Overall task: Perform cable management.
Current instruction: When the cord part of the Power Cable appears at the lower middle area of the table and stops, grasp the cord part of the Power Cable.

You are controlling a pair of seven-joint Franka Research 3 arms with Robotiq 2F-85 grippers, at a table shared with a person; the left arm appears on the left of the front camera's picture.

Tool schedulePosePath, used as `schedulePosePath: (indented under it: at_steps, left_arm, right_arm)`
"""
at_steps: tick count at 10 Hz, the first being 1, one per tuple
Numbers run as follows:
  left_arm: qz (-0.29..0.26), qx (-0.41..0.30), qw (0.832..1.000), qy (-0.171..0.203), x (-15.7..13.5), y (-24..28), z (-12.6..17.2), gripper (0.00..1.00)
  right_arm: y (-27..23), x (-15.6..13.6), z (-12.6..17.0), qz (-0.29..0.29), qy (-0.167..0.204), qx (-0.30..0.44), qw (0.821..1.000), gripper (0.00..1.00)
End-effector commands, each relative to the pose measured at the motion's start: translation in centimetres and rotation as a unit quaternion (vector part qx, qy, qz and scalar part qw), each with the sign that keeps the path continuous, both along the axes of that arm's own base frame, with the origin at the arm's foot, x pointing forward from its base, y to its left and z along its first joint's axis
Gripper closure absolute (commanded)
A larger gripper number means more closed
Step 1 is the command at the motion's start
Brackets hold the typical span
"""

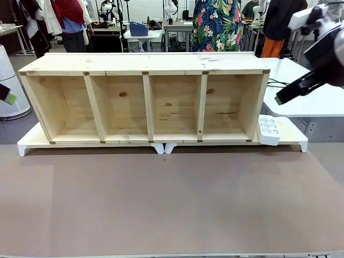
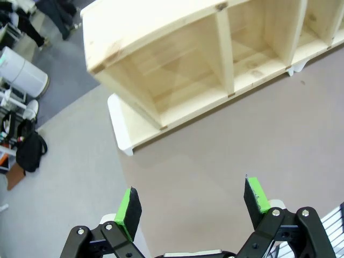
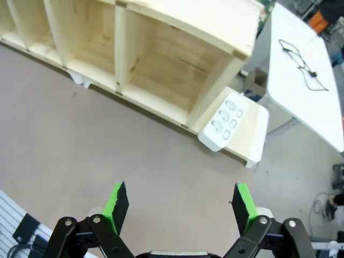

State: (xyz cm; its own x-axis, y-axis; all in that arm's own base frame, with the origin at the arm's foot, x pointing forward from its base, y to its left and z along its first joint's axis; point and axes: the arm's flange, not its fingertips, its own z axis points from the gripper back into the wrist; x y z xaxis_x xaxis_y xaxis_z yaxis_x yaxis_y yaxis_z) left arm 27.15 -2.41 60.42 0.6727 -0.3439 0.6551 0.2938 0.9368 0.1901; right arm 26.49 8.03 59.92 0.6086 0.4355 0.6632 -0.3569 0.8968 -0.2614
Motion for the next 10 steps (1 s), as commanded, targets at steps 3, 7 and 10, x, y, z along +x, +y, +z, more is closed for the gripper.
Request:
schedulePosePath:
  at_steps: [3,7,10]
  left_arm:
    - [-0.006,0.01,1.0,0.009,-7.9,3.1,-12.1,0.0]
    - [-0.015,-0.021,1.0,-0.006,-7.3,3.3,-13.4,0.0]
    - [-0.005,-0.01,1.0,0.016,-2.7,3.8,0.6,0.0]
  right_arm:
    - [-4.9,-8.7,-12.8,-0.031,-0.007,0.027,0.999,0.0]
    - [-4.2,-7.9,-13.8,-0.013,0.026,0.012,1.0,0.0]
    - [-3.2,-3.5,1.4,-0.03,0.015,0.018,0.999,0.0]
